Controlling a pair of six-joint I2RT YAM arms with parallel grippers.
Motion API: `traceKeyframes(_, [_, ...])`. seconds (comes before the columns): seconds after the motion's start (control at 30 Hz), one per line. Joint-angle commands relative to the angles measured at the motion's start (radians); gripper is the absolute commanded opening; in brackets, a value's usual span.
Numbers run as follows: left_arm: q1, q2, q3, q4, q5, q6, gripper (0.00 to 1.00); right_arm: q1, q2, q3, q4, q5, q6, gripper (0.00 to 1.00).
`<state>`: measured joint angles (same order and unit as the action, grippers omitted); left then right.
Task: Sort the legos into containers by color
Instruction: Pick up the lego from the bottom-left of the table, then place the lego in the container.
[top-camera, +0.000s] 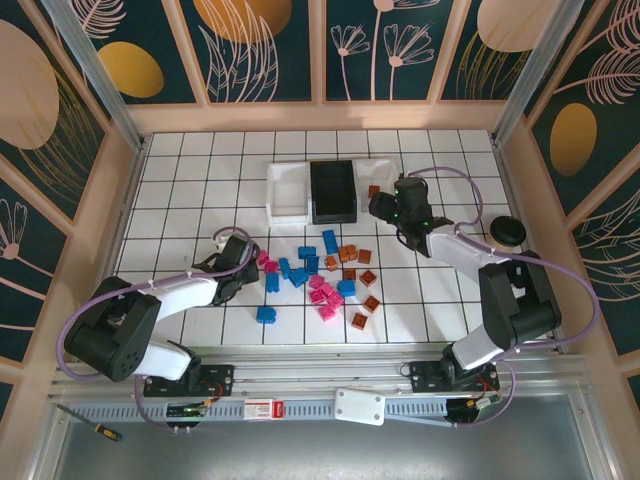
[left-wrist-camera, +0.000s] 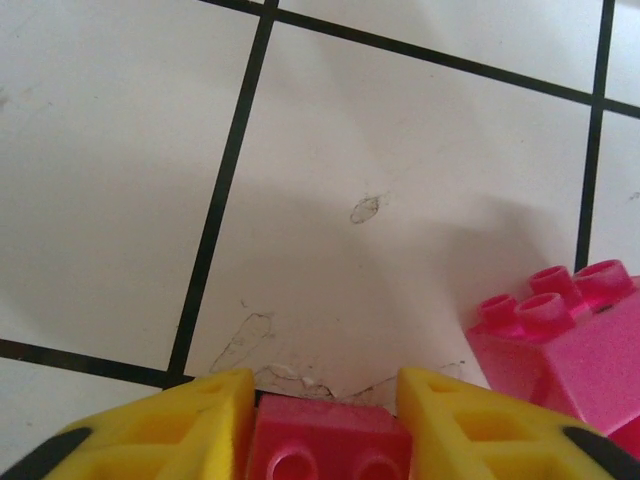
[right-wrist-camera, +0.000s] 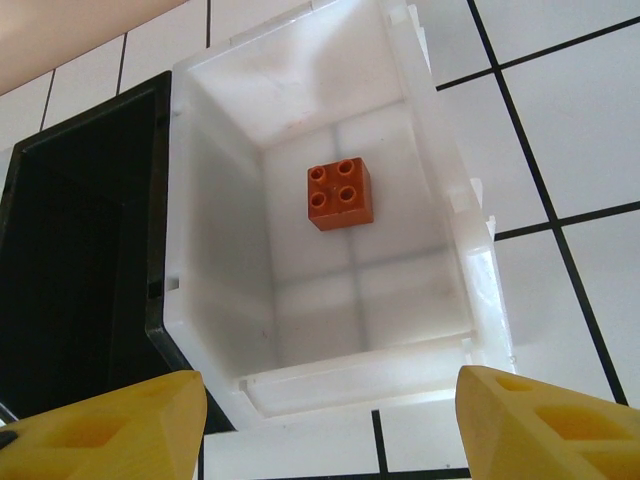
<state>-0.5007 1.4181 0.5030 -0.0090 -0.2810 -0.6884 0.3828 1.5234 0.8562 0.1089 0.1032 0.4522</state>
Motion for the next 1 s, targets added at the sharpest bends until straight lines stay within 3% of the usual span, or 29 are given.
traceKeyframes(0.0, [-0.004,-0.009,-0.004,0.01,0.042,0.003,0.35,-0.009,-0.046,-0.02,0.018,0.004,0.019,0.67])
traceKeyframes(0.17, [-0.005,-0.136,0.018,-0.064,0.081,-0.001,0.23,-0.012,-0.079,-0.051,0.028,0.005,0.028,0.67])
traceKeyframes(0.27, [-0.005,-0.218,0.087,-0.112,0.105,0.012,0.22,-0.012,-0.106,-0.08,0.033,-0.002,0.035,0.67])
traceKeyframes(0.37, [-0.006,-0.203,0.213,-0.134,0.124,0.039,0.22,-0.008,-0.133,-0.115,0.043,-0.01,0.046,0.67])
traceKeyframes(0.7, [-0.004,0.22,0.672,-0.078,0.144,0.088,0.21,0.053,-0.165,-0.201,0.026,-0.002,0.054,0.67])
traceKeyframes(0.97, [-0.001,0.502,0.923,-0.145,0.056,0.125,0.24,0.102,-0.233,-0.286,0.009,-0.006,0.066,0.67])
